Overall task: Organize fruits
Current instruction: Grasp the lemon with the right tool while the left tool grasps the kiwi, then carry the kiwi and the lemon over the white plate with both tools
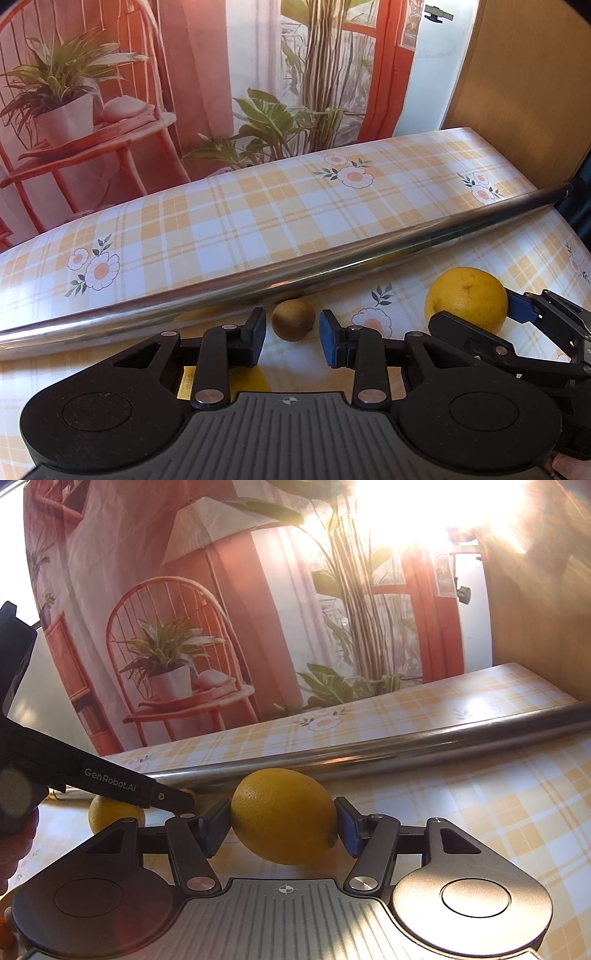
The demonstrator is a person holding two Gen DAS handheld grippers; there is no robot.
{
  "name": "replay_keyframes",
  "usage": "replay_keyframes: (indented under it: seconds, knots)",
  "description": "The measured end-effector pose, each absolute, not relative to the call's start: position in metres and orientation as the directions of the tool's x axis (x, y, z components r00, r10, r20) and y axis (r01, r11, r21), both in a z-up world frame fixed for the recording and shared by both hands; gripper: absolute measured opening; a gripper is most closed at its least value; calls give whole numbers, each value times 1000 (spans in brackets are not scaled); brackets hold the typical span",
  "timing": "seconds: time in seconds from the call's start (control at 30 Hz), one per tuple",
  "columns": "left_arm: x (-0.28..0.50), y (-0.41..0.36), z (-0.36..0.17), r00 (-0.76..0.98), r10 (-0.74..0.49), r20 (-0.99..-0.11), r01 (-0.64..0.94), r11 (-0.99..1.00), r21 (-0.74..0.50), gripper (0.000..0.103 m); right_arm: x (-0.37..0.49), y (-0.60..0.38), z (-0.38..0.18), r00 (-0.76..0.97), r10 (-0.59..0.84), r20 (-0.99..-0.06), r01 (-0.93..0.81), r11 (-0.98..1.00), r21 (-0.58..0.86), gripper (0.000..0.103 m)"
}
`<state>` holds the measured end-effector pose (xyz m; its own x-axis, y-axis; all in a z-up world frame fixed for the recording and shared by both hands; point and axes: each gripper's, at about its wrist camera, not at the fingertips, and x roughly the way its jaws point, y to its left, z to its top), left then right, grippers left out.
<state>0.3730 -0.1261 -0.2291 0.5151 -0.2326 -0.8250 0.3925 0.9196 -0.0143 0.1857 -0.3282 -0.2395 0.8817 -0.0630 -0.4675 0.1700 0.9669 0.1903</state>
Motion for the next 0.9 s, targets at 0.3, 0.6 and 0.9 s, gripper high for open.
replay_keyframes:
  seconds: [0.3,0.6,0.9]
  knots:
    - [375,-141,-236,515,-183,-837,409,911,52,29,184,-331,-239,884,-60,-463,177,961,213,56]
    - [367,-125,-233,504,-240,-830,395,918,-26,28,185,-335,-240,882,-57,-467,184,955,231,56]
    - [339,-111,-206,552,-288,-782,413,910,-43,28,184,-336,-240,885,-66,-460,192,954,232,56]
